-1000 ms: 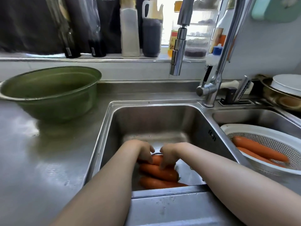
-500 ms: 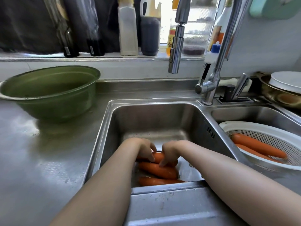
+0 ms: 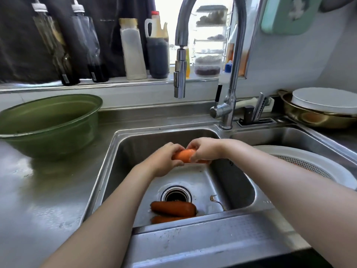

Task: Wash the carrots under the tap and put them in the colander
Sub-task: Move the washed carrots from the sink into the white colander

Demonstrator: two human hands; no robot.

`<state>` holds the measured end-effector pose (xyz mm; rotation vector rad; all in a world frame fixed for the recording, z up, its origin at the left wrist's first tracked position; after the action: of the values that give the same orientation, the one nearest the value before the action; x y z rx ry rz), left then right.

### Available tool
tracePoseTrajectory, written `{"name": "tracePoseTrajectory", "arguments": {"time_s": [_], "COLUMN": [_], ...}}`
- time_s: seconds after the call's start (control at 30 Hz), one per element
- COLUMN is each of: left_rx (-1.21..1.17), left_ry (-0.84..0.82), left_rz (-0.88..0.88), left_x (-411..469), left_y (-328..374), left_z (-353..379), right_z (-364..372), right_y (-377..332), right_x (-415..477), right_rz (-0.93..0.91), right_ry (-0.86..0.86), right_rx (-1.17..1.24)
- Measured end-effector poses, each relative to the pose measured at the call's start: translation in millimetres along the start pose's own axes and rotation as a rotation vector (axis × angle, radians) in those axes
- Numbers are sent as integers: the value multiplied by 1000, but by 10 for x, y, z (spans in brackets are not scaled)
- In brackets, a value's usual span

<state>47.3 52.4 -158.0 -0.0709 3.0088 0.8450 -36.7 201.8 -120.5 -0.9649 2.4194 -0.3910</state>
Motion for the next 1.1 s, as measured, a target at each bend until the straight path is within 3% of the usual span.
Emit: {"name": "tracePoseTrajectory", "arguments": {"time_s": [0.1,0.27,0.37,0.67,0.77,0.87,0.97,1.1], "left_rx": [24,41,134,367,386,372,296,271], "left_ry": [82,225,221,-138,-299,-350,-299,-57], "left_rz": [96,222,274,282,220,206,184,263], "left_x": [108,380,654,1183,1195,1163,1131,1062], "left_y": [341,1005,1472,2272,2266,2218,2143,1917], "left_z": [-30,20,150,1046,1235,1258,1172,888], "right_z": [-257,-598,-782,-638,-450,-381,-464,-566], "right_y": [149,647,1037,2262,2413,2385,2185,1785], "right_x": [-277,-717,-1007,-1376,-1347,-1297,-1263,-1120], "right_rz": [-13,36,100,423,462,471,414,304], "right_ry": [121,265,325,173,91,56,114,224], "right_rx": [-152,-132,-185,-193,-191,-241,-237,-139]}}
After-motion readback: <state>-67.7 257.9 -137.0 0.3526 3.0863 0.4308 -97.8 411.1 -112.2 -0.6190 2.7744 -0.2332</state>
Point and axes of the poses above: each hand's wrist, its own x-axis towards the middle knuckle, its own z-axis out of the palm, y = z × x, the point moved 3 cm from there along x, towards the middle knuckle, and after that the axes turned 2 degrees about -y, right-handed, at the moved point
